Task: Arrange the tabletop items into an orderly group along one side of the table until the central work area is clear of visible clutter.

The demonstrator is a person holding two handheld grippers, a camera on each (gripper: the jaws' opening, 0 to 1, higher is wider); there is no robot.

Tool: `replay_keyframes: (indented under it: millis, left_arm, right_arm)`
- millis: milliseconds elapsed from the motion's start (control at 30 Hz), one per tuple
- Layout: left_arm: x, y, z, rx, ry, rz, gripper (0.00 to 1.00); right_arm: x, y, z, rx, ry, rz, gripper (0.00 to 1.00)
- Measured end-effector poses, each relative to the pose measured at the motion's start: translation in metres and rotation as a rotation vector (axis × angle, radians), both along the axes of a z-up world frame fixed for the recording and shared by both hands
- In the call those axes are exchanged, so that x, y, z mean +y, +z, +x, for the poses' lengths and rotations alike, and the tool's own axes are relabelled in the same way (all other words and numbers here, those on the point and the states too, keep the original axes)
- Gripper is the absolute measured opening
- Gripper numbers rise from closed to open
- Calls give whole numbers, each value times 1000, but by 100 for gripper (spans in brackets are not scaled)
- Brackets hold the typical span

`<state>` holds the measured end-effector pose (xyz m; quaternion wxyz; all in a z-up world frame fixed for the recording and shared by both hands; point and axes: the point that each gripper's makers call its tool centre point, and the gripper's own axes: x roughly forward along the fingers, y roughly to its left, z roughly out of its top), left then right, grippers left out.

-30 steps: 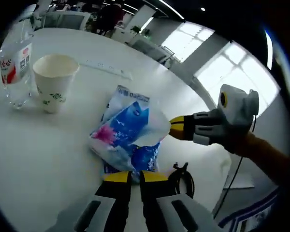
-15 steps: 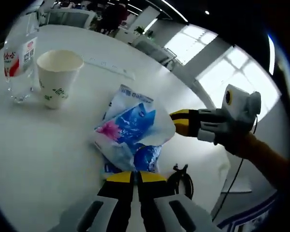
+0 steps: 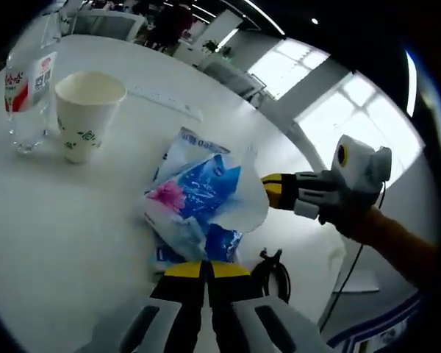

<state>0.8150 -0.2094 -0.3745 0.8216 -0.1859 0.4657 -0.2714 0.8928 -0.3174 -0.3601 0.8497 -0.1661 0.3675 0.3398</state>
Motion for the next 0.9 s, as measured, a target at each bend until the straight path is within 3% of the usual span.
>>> replay_keyframes:
  millis: [333,567,900]
  left_arm:
    - [1,15,6,-33,-10,-16,0]
    - [-6,31,19,-85,-71,3,0]
    - [-33,53,39,-156,-181,17,0]
  right_arm:
    - [-7,11,0,-37,-17,15,0]
    - [-17,28,4,-75,-42,24,0]
    - [-52,45,7,-116,-148,50,0]
